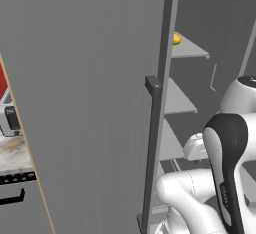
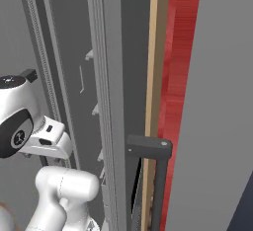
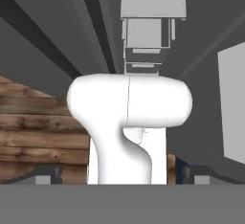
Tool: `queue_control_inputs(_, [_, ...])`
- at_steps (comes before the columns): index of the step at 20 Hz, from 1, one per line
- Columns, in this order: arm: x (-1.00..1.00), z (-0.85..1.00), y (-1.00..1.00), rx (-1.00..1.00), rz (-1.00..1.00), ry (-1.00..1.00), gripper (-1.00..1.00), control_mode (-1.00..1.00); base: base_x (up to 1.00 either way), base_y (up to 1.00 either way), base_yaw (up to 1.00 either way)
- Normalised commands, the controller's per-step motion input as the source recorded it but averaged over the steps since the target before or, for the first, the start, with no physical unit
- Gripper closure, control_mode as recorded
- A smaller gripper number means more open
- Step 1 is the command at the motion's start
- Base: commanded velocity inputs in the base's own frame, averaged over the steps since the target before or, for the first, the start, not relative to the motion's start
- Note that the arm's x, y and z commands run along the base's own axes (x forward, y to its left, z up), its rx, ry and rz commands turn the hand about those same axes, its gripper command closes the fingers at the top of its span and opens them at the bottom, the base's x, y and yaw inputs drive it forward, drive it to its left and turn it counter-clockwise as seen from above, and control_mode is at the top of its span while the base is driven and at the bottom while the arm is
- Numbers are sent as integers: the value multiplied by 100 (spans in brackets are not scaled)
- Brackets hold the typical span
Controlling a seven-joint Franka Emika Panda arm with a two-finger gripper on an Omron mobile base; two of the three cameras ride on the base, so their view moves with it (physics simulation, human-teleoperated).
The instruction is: Take the sweet potato, lemon, and tangerine from the freezer and place them in the bowl on the counter.
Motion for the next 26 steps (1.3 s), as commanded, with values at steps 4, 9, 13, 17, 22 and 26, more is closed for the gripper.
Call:
queue_control_inputs(4, [0, 0, 0, 0, 0, 0, -100, 100, 19, -4, 0])
queue_control_inputs(9, [9, 4, -22, 0, 0, -1, -100, -100, 0, 0, 0])
queue_control_inputs(13, [9, 16, -17, 0, 1, -10, -100, -100, 0, 0, 0])
queue_control_inputs(17, [6, 31, -4, 0, 3, -21, -100, -100, 0, 0, 0])
queue_control_inputs(22, [14, 45, 0, 0, 3, -27, -100, -100, 0, 0, 0])
queue_control_inputs(26, [36, 55, 0, 0, 5, -15, -100, -100, 0, 0, 0])
